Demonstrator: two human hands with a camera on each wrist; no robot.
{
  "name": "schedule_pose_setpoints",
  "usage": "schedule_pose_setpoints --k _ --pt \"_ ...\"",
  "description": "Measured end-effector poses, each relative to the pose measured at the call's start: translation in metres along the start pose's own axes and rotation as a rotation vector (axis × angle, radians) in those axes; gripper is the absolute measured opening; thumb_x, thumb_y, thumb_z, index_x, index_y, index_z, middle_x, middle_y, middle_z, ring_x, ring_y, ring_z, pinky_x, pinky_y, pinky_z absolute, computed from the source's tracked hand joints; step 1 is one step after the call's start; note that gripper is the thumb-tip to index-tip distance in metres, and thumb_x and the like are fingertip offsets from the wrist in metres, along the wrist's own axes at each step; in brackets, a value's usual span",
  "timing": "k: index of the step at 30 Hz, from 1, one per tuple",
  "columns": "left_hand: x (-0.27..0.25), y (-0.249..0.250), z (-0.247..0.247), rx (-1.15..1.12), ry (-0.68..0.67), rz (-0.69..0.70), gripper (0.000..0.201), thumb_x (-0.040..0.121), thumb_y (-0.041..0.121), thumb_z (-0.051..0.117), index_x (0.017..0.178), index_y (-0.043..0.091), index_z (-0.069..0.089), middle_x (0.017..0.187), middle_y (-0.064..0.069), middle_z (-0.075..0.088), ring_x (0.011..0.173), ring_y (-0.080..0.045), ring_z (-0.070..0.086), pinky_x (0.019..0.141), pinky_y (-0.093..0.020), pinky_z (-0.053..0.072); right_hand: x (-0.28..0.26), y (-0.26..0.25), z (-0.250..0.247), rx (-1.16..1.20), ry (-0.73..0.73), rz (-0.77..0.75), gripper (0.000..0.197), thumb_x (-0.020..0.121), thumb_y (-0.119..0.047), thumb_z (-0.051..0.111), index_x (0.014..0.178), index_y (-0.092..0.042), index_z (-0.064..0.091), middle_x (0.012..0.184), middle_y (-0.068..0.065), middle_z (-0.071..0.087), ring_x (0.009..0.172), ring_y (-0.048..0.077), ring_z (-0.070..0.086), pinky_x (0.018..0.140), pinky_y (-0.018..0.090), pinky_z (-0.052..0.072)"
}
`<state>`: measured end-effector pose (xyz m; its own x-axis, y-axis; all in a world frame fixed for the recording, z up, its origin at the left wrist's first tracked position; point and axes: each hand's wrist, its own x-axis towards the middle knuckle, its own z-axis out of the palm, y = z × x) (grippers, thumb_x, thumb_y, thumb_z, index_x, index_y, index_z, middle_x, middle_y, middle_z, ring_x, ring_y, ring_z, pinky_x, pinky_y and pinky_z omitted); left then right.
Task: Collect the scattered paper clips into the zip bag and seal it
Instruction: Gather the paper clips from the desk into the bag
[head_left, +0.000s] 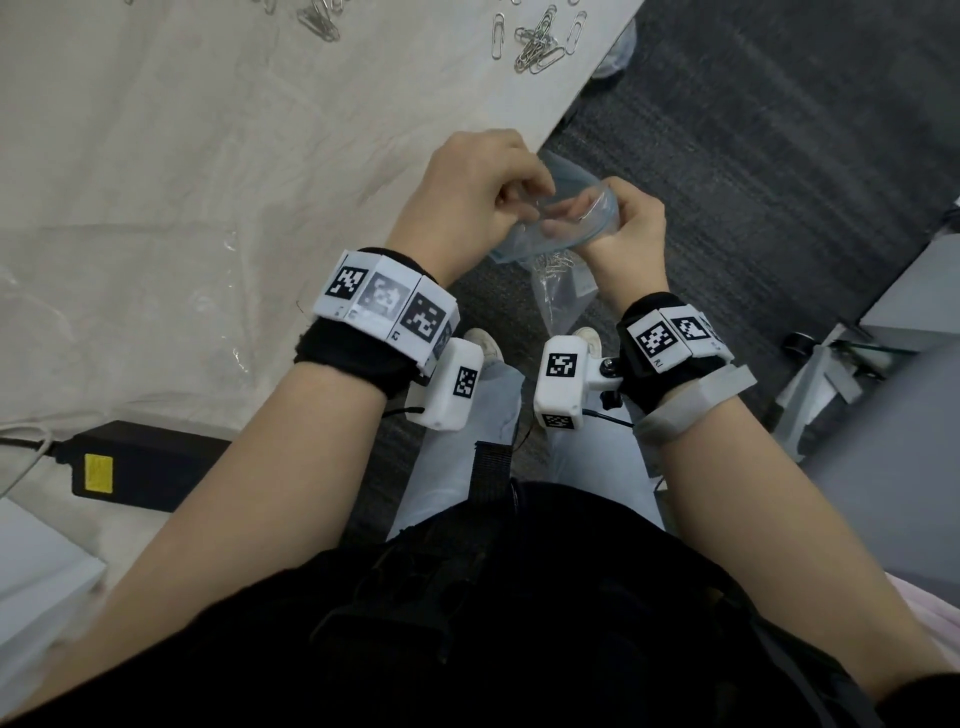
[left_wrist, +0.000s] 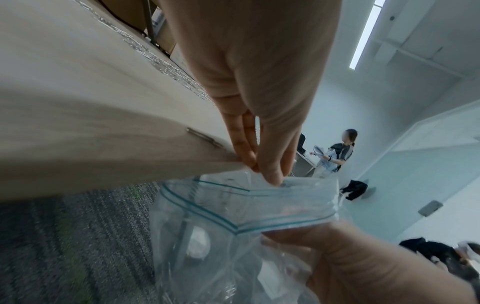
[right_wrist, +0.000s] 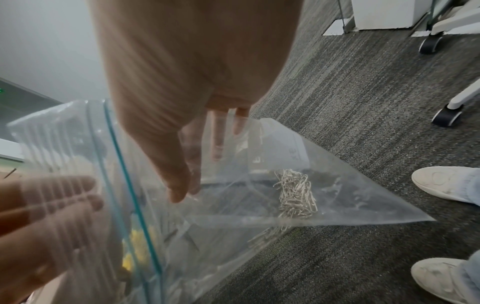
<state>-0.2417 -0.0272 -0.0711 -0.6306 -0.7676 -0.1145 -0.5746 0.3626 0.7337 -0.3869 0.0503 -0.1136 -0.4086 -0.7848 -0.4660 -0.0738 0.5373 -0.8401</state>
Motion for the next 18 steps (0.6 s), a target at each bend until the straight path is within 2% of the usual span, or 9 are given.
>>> schedule_pose_setpoints --k 3,5,7,9,11,12,13,15,18 --pt "0.002 -0.006 -0.011 -0.091 0.170 -0.059 0.018 0.076 0.004 0.065 0.091 0.011 0.072 0.093 -0.008 0.067 0.068 -0.002 0.054 0.065 -0.017 0.049 0.001 -0.001 -0.001 0.012 0.019 -0.002 0.027 0.062 -0.012 0.081 0.056 -0.031 0.063 0.084 0.021 0.072 0.085 0.039 0.068 0.076 0.052 0.057" --pt "0.004 -0.016 -0.023 -0.083 0.294 -0.103 0.019 0.080 0.006 0.060 0.094 0.012 0.071 0.099 -0.005 0.064 0.075 0.005 0.052 0.069 -0.008 0.045 0.003 -0.002 -0.002 0.019 0.015 -0.015 0.028 0.063 -0.009 0.080 0.056 -0.031 0.064 0.084 0.017 0.072 0.082 0.033 0.069 0.075 0.046 0.058" --pt "0.006 -0.029 -0.036 -0.046 0.408 -0.154 0.022 0.081 0.010 0.055 0.098 0.013 0.069 0.105 -0.002 0.058 0.094 -0.005 0.055 0.084 -0.012 0.045 0.004 -0.002 -0.003 0.018 0.020 -0.014 0.030 0.064 -0.008 0.080 0.056 -0.033 0.065 0.086 0.018 0.072 0.085 0.035 0.069 0.077 0.046 0.058" --pt "0.008 -0.042 -0.049 0.001 0.516 -0.241 0.030 0.078 0.013 0.051 0.104 0.013 0.067 0.114 -0.004 0.053 0.110 -0.013 0.047 0.097 -0.009 0.034 0.006 -0.004 -0.003 0.025 0.031 -0.004 0.033 0.064 -0.007 0.080 0.056 -0.036 0.065 0.087 0.020 0.072 0.088 0.037 0.069 0.079 0.049 0.058" --pt "0.012 -0.059 -0.062 0.076 0.583 -0.353 0.041 0.076 0.019 0.048 0.115 0.015 0.061 0.128 -0.010 0.045 0.121 -0.017 0.040 0.104 -0.007 0.026 0.008 -0.007 -0.002 0.041 0.031 0.002 0.035 0.065 -0.006 0.079 0.055 -0.036 0.065 0.087 0.021 0.072 0.089 0.038 0.069 0.081 0.050 0.058" --pt "0.014 -0.067 -0.068 0.131 0.583 -0.418 0.047 0.076 0.024 0.048 0.122 0.016 0.056 0.136 -0.015 0.039 0.129 -0.023 0.036 0.109 -0.011 0.023 0.009 -0.009 -0.001 0.046 0.032 0.006 0.036 0.065 -0.005 0.079 0.055 -0.036 0.065 0.087 0.021 0.072 0.090 0.038 0.069 0.082 0.051 0.058" --pt "0.016 -0.074 -0.075 0.189 0.564 -0.491 0.054 0.078 0.030 0.048 0.130 0.016 0.048 0.144 -0.020 0.029 0.137 -0.031 0.027 0.115 -0.021 0.021 0.010 -0.010 -0.001 0.051 0.034 0.010 0.036 0.065 -0.005 0.079 0.054 -0.036 0.064 0.088 0.022 0.072 0.090 0.038 0.069 0.082 0.051 0.058" --pt "0.019 -0.085 -0.086 0.283 0.520 -0.670 0.065 0.083 0.034 0.048 0.143 0.016 0.030 0.153 -0.024 0.010 0.143 -0.040 0.007 0.120 -0.037 0.011 0.013 -0.012 0.000 0.057 0.038 0.021 0.034 0.064 -0.006 0.080 0.054 -0.035 0.065 0.088 0.023 0.071 0.090 0.039 0.068 0.081 0.052 0.058" --pt "0.026 -0.093 -0.103 0.274 0.521 -0.856 0.068 0.089 0.036 0.045 0.148 0.018 0.015 0.155 -0.023 -0.001 0.142 -0.043 -0.004 0.118 -0.042 0.004 0.017 -0.015 0.003 0.053 0.042 0.032 0.031 0.062 -0.009 0.080 0.054 -0.035 0.064 0.088 0.023 0.071 0.090 0.039 0.069 0.080 0.051 0.058"
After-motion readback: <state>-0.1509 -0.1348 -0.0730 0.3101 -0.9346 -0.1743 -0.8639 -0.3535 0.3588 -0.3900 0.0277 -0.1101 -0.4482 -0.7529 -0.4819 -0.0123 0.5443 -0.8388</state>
